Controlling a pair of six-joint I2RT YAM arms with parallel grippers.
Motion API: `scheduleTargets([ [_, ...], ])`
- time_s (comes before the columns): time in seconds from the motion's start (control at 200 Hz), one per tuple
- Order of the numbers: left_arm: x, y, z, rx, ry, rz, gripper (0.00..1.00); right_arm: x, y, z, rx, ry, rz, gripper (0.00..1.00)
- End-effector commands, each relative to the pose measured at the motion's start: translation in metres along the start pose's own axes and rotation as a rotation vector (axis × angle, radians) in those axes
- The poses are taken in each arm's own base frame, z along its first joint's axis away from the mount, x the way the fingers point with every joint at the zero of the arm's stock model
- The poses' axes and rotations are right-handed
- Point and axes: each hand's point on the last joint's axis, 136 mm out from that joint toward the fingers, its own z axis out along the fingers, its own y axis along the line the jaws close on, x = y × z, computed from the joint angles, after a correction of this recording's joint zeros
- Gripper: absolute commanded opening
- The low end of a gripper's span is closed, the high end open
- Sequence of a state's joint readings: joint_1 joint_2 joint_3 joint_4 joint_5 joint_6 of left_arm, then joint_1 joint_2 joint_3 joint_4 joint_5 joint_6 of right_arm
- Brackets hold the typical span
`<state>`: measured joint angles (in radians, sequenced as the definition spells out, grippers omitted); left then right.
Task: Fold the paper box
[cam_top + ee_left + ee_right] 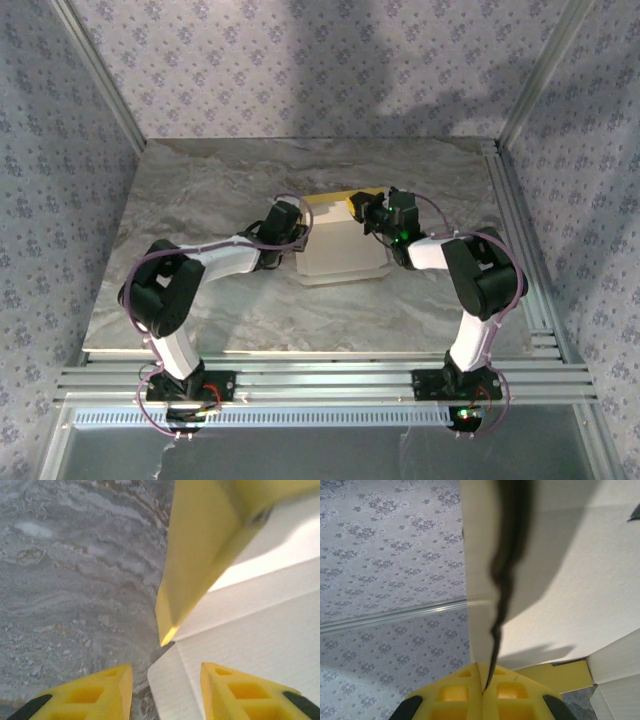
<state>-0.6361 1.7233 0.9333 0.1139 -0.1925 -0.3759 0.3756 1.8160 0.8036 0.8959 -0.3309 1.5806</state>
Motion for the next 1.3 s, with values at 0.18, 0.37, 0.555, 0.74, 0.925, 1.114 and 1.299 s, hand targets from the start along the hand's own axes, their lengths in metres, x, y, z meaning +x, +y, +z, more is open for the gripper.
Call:
scheduleTargets([
  [0.18, -0.005, -0.012, -0.007, 0.267, -0.042, 0.186, 0.28, -0.008, -0.063, -0.001, 0.220, -0.002, 0.064, 0.00],
  [0.37, -0.008, -0.016, 0.002, 0.331, -0.074, 0.193, 0.27, -0.008, -0.064, -0.001, 0.223, 0.002, 0.070, 0.00],
  [0.555, -0.018, -0.017, 0.009, 0.345, -0.099, 0.194, 0.27, -0.009, -0.061, 0.000, 0.222, 0.005, 0.071, 0.00],
  [0.74, -0.025, -0.012, 0.013, 0.357, -0.096, 0.182, 0.21, -0.009, -0.060, 0.000, 0.217, 0.009, 0.073, 0.00],
  [0.925, -0.029, -0.021, 0.014, 0.414, -0.087, 0.197, 0.22, -0.009, -0.058, 0.002, 0.214, 0.014, 0.075, 0.00],
  [1.114, -0.035, -0.026, 0.012, 0.434, -0.097, 0.204, 0.24, -0.009, -0.057, 0.002, 0.212, 0.013, 0.076, 0.00],
  [1.299, -0.037, -0.029, 0.015, 0.441, -0.084, 0.215, 0.24, -0.008, -0.057, 0.002, 0.213, 0.017, 0.076, 0.00],
])
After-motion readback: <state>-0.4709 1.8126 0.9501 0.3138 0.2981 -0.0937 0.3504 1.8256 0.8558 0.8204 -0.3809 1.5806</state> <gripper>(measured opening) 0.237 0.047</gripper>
